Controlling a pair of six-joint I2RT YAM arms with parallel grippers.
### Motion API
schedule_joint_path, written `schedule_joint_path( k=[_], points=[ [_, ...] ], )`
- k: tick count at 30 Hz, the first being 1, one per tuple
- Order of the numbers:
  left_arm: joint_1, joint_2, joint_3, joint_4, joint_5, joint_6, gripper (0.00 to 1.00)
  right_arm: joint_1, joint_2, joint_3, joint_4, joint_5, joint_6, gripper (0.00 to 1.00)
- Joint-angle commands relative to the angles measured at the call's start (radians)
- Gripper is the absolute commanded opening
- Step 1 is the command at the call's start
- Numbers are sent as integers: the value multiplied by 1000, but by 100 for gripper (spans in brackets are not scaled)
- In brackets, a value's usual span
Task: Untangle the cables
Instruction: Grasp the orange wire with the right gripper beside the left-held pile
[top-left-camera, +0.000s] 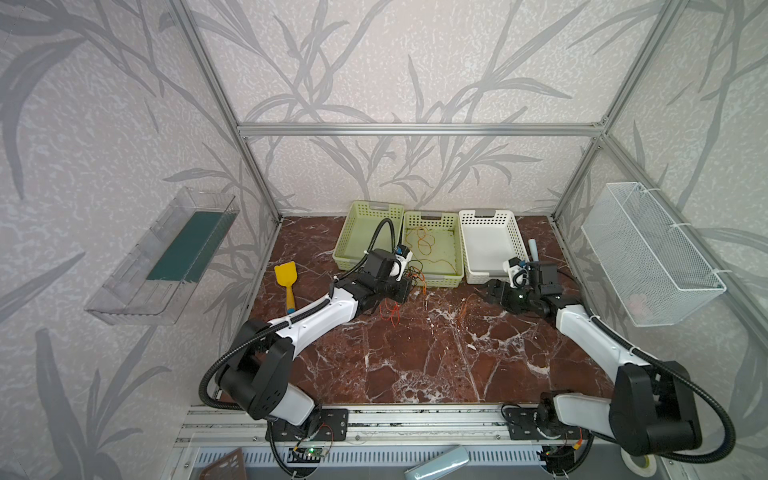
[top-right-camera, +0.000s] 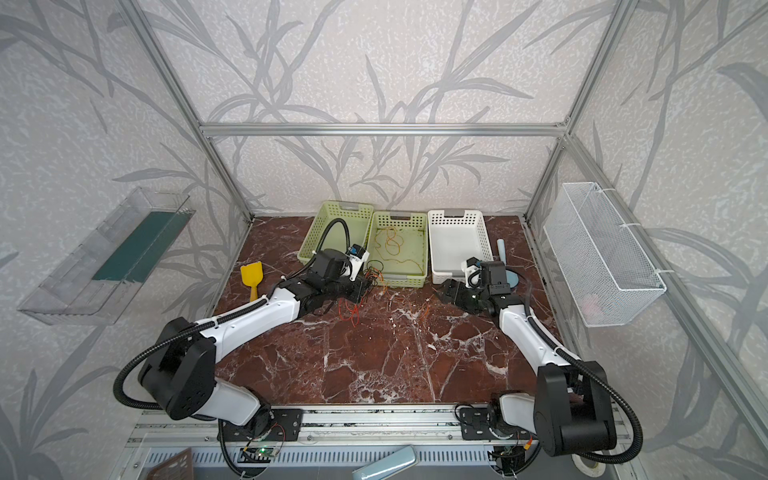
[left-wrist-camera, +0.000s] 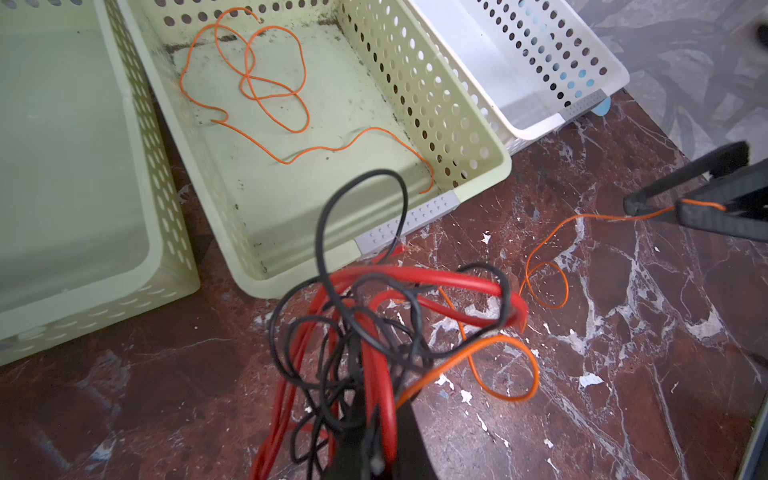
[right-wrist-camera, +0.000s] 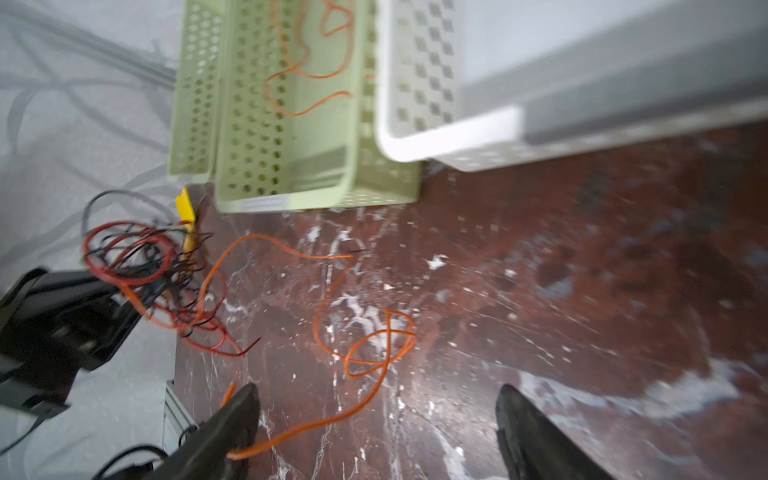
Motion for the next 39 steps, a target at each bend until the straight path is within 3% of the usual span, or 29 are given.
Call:
schedule_joint_path(
  k=[1, 11, 22, 29, 39],
  points=[
    [-30, 10, 39, 7, -10, 5, 0, 89, -15, 18, 54, -6, -122, 87],
    [-82, -28, 72, -84, -94, 26, 0, 277, 25, -37, 319, 15, -195, 85],
    [-108, -44, 95, -105, -153, 27, 0, 383, 200, -6, 467, 11, -112, 74],
    [-117, -44, 102, -112, -156, 31, 0, 391, 242, -54, 664, 37, -23, 60],
    [-118, -43, 100, -116, -166, 26, 0, 402, 239, -65, 724, 28, -39, 46]
  ],
)
